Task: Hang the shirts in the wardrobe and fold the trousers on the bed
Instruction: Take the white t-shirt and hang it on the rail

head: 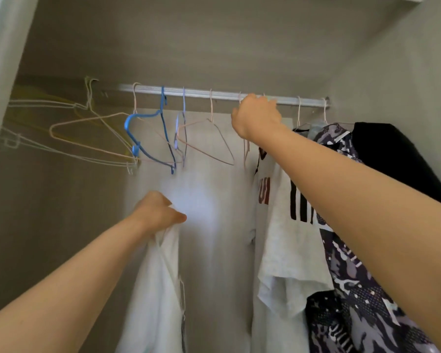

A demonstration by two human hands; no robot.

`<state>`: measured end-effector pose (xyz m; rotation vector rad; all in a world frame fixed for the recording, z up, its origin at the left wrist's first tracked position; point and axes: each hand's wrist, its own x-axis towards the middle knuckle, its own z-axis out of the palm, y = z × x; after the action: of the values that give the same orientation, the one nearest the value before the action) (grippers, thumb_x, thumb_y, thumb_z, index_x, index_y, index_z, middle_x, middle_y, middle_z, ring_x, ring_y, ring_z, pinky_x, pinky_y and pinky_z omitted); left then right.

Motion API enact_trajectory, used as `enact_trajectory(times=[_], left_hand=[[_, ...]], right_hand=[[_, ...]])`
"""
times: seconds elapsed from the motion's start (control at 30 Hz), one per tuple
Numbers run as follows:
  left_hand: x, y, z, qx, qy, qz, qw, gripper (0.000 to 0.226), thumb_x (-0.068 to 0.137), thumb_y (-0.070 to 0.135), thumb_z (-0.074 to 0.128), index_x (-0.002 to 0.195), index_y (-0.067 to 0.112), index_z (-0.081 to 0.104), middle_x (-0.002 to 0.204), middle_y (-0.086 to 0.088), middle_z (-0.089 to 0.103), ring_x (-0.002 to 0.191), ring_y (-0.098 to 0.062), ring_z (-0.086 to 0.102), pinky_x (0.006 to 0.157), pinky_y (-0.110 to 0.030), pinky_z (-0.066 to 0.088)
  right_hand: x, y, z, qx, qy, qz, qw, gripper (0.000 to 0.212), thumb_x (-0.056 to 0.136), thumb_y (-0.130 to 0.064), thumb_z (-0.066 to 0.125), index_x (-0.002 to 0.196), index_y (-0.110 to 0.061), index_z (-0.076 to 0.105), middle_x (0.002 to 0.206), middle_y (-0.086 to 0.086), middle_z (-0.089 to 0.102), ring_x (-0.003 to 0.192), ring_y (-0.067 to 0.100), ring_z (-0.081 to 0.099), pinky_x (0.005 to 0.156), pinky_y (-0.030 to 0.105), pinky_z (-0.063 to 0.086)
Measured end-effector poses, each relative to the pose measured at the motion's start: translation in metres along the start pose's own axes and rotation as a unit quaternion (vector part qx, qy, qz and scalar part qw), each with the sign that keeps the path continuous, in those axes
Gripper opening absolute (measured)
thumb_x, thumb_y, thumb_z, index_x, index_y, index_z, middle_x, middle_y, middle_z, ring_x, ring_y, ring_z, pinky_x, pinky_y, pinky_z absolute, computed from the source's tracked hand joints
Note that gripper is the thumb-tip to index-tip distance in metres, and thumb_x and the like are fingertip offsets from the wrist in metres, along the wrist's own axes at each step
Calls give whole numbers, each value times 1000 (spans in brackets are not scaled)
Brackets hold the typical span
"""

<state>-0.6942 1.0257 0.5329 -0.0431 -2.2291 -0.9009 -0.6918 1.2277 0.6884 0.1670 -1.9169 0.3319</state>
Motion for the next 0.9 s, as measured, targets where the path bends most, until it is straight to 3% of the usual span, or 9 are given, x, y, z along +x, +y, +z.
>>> enact_trajectory(times=[0.1, 0.2, 0.27, 0.37, 0.47, 0.57, 0.7, 0.8, 0.9], left_hand=[[3, 3, 7, 96, -44, 29, 994, 37, 81, 21, 77, 57, 11, 50, 57, -1, 46, 53, -15, 46, 47, -23, 33], [11, 8, 6, 192, -87, 73, 975, 39, 81, 24, 75, 56, 19, 47, 57, 4, 43, 50, -10, 42, 45, -21, 32], [19, 8, 2, 263, -116, 92, 953, 41, 82, 28, 74, 55, 17, 44, 57, 4, 41, 54, -14, 40, 48, -23, 31], [24, 11, -4, 342, -186, 120, 913, 37, 82, 27, 73, 58, 17, 46, 60, 4, 42, 59, -15, 41, 52, -24, 32], [26, 21, -7, 386, -234, 126, 883, 30, 84, 22, 70, 62, 20, 49, 61, 6, 46, 54, -6, 42, 49, -17, 33], [26, 30, -16, 335, -275, 128, 892, 25, 86, 20, 70, 66, 19, 55, 64, 5, 52, 60, -9, 48, 57, -18, 38], [22, 41, -25, 107, -324, 108, 934, 7, 89, 10, 69, 82, 11, 69, 78, 0, 68, 74, -11, 64, 71, -23, 50], [23, 46, -24, 114, -312, 113, 936, 8, 92, 10, 65, 84, 12, 67, 77, 1, 66, 70, -8, 62, 65, -21, 49], [26, 43, -21, 115, -261, 112, 952, 8, 87, 20, 70, 80, 17, 68, 76, 0, 64, 69, -13, 60, 65, -27, 50]], right_hand=[[14, -3, 3, 27, -82, 11, 996, 25, 92, -15, 37, 108, -5, 54, 119, 13, 57, 91, 33, 51, 74, 35, 42], [19, -2, 10, 23, -128, 36, 991, 34, 89, -10, 37, 121, -5, 51, 104, 14, 57, 94, 34, 60, 88, 41, 51], [21, 3, 17, 20, -142, 36, 989, 44, 91, -9, 38, 134, -2, 44, 95, 13, 58, 95, 32, 64, 84, 39, 51], [22, 16, 29, 6, -135, 22, 991, 38, 88, -4, 39, 125, -5, 50, 91, 11, 59, 93, 30, 64, 72, 35, 47], [23, 29, 38, -6, -113, 7, 994, 32, 85, 0, 41, 113, -7, 55, 91, 10, 58, 88, 31, 61, 70, 36, 45], [23, 38, 41, -3, -92, -2, 996, 19, 85, 4, 45, 96, -8, 56, 94, 10, 59, 80, 31, 56, 68, 36, 44], [25, 46, 39, 15, -42, -6, 999, 24, 86, 6, 47, 105, -3, 58, 103, 14, 60, 90, 34, 59, 68, 36, 46], [27, 47, 35, 23, -15, -11, 1000, 30, 89, 7, 45, 115, -1, 58, 113, 16, 59, 102, 35, 59, 71, 37, 46], [23, 45, 31, 25, -15, -14, 999, 31, 88, 7, 45, 115, -1, 58, 112, 15, 59, 94, 33, 58, 69, 37, 45]])
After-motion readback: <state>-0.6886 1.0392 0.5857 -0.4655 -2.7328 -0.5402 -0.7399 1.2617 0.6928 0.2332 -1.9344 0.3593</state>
